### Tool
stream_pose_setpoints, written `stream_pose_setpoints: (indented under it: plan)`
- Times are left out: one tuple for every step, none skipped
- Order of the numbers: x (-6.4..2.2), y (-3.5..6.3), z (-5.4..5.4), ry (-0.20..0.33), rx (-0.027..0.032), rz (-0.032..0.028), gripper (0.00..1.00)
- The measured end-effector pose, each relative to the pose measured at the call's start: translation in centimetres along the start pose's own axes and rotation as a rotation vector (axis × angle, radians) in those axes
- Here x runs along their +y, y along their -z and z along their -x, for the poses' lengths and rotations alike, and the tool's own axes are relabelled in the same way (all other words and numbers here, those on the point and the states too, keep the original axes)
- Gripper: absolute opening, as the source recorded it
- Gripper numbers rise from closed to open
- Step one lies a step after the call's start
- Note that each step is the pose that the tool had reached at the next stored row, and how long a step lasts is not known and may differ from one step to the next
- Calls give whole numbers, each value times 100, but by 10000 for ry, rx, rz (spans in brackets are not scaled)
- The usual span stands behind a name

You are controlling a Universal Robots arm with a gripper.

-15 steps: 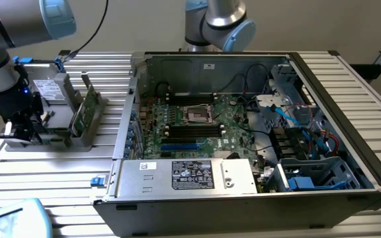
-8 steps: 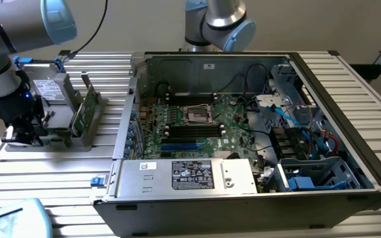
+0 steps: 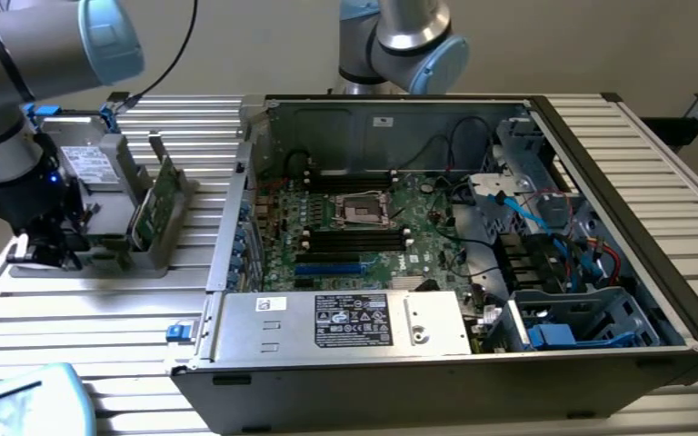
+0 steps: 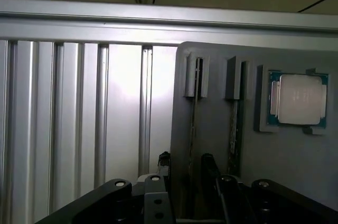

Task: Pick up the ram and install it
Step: 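Pick up the ram and move it above insertion slot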

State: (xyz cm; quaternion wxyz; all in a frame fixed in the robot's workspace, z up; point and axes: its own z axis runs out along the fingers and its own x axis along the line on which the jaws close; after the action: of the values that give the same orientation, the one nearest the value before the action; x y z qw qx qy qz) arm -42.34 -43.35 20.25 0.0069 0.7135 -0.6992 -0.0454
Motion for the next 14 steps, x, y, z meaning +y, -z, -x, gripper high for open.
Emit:
stream_pose_setpoints:
  plan:
    - [-4, -5, 0, 0, -4, -1, 37]
    - [-8, -10, -1, 1, -13, -2, 37]
    - [-10, -16, -1, 1, -23, -1, 37]
    - [-13, -22, -1, 2, -34, -1, 37]
    - [-15, -27, -1, 2, -42, -1, 37]
    - [-17, -32, -2, 3, -47, -1, 37]
    - [-18, -36, -2, 3, -49, 0, 37]
    - [-19, -40, -3, 4, -51, -1, 37]
    - [-20, -44, -3, 4, -53, 0, 37]
    - [-21, -45, -3, 3, -52, 0, 37]
    - [-23, -46, -3, 4, -54, 1, 37]
    - [-24, -48, -3, 4, -57, 0, 37]
    - [-25, -49, -3, 4, -58, 0, 37]
    - [-26, -49, -3, 4, -59, 0, 37]
